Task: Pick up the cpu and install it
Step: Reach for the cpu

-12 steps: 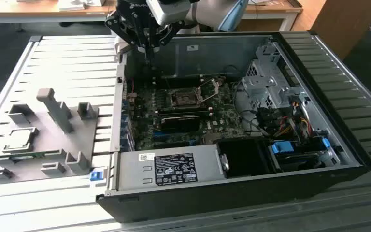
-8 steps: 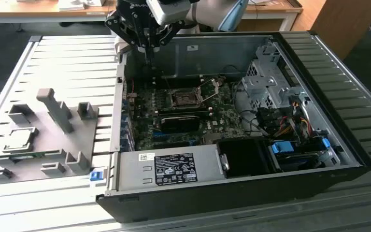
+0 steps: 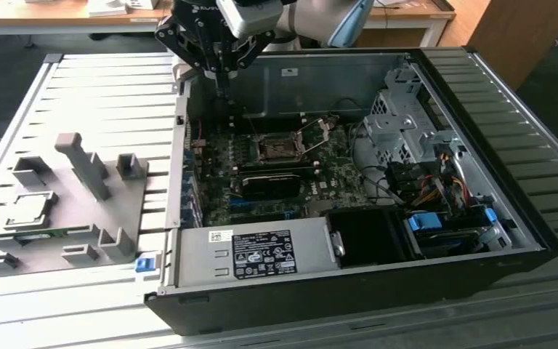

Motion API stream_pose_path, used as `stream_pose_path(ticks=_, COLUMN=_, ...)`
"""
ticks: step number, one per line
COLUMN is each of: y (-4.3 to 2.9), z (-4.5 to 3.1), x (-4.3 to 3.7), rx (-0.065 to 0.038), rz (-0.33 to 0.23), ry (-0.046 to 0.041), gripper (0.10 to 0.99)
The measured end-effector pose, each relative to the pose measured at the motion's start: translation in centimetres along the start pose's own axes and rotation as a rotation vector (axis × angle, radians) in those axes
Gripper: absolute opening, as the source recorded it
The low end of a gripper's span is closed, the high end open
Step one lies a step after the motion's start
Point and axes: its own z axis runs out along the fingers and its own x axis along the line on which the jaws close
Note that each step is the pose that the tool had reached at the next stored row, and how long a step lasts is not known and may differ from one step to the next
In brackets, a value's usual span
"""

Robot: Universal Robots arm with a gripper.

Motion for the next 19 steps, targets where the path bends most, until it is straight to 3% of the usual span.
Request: stream_pose_path(ticks=19, y=-0.06, z=-0.01, x=0.78, rx=0.0, rz=0.0, ry=0.0, gripper=0.106)
